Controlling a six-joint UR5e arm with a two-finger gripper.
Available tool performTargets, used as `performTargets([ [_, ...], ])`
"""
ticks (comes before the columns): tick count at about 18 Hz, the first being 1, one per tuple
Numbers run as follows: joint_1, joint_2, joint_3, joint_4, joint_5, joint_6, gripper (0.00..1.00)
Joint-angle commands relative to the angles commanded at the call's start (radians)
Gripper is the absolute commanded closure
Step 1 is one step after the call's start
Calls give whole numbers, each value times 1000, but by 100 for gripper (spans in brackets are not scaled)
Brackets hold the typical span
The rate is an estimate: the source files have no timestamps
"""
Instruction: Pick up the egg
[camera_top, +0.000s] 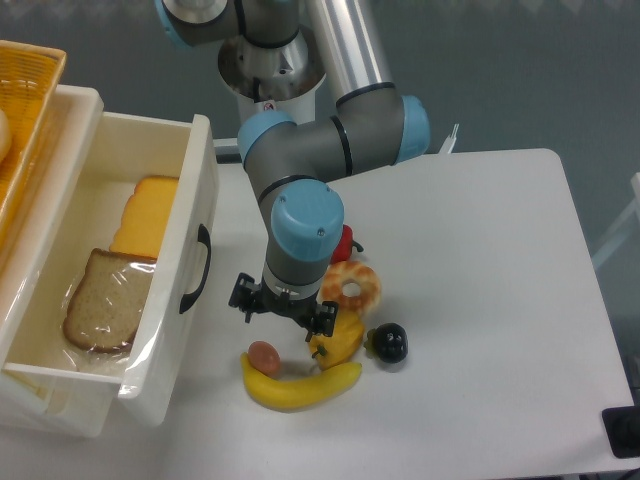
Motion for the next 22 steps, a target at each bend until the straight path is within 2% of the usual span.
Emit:
performTargets([
  [3,-5,-5,-2,0,-1,-57,0],
  [7,-17,-57,5,6,5,-135,0],
  [12,-38,-98,-2,11,43,-135,0],
  [16,-40,-104,1,12,43,-149,0],
  [22,-37,-112,9,14,60,-334,0],
])
